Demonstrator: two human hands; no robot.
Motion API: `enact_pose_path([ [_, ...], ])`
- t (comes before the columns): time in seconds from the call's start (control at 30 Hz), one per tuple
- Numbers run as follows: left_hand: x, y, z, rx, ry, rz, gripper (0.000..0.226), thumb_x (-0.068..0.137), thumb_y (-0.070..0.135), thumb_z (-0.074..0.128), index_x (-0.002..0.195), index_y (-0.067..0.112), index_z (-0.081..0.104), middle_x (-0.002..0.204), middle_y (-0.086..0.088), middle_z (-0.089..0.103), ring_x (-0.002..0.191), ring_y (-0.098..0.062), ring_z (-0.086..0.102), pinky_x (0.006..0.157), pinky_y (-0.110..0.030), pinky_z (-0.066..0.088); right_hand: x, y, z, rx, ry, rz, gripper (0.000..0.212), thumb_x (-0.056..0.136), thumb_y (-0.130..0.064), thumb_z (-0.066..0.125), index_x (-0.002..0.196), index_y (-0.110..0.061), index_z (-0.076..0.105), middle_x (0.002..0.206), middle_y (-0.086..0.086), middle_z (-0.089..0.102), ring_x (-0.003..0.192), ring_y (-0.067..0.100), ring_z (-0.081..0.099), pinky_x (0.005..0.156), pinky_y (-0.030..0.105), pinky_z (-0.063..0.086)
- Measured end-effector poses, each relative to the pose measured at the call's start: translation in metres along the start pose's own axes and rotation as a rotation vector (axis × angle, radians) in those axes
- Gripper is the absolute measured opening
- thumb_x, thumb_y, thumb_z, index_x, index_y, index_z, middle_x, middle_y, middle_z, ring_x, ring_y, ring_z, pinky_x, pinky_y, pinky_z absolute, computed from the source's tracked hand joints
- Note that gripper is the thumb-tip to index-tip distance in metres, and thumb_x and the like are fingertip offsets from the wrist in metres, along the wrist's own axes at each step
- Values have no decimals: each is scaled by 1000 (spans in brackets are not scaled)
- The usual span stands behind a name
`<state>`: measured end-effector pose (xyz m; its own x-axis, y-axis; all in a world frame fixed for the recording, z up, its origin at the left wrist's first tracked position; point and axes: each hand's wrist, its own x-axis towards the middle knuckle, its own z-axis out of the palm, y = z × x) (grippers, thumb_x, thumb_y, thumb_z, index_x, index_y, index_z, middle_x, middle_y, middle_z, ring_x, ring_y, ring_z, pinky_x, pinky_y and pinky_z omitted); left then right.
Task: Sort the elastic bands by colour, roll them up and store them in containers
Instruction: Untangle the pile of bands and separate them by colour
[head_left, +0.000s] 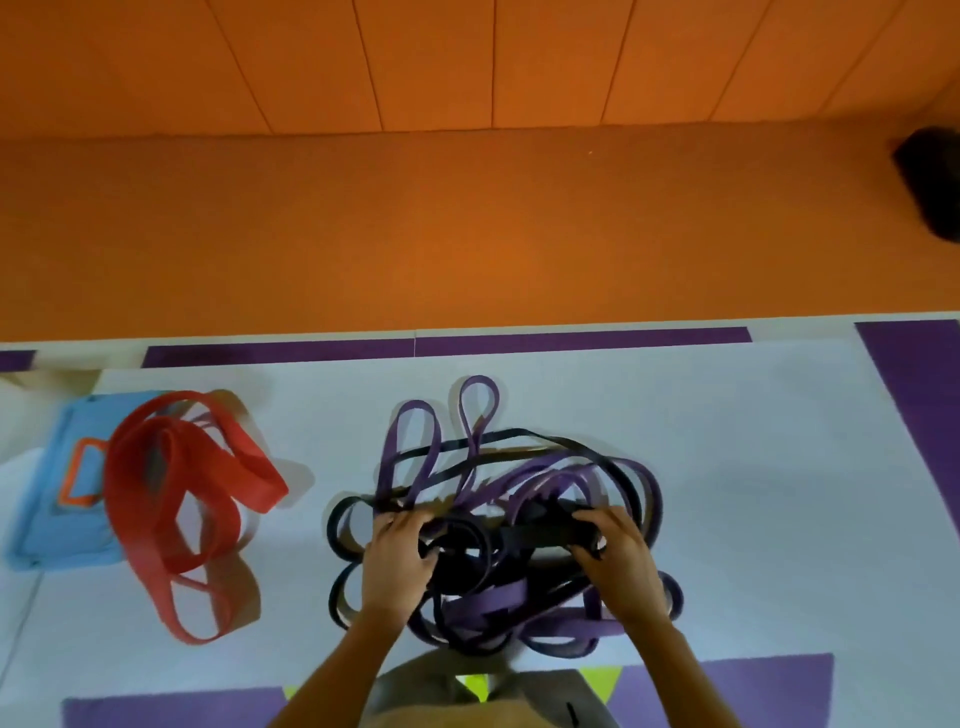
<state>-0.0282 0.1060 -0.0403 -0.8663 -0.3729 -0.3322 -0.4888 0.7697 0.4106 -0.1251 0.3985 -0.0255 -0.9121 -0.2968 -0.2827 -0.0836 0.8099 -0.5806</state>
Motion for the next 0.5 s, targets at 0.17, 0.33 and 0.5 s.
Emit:
enact_pose_path([
  [0.17,-9,12,3,-223,228,-144,26,98,26,73,123,21,73,112,-1,72,107,-20,67,85,-31,56,22,6,-10,71,302,31,54,88,-13,82,138,-21,63,161,13,37,149,37,33,116,52,39],
  [0.33,-6,23,-15,-483,420,-330,27,93,3,75,111,23,72,109,3,73,100,-15,66,95,-34,54,38,19,-4,299,141,281,57,94,-5,74,146,-20,56,165,14,31,142,37,46,112,50,48],
  [0.5,0,22,-33,-550,526,-374,26,92,7,78,101,28,67,97,10,69,90,-13,65,84,-25,51,49,15,-7,462,186,248,44,97,-14,72,138,-23,60,134,7,65,111,20,64,95,37,56],
])
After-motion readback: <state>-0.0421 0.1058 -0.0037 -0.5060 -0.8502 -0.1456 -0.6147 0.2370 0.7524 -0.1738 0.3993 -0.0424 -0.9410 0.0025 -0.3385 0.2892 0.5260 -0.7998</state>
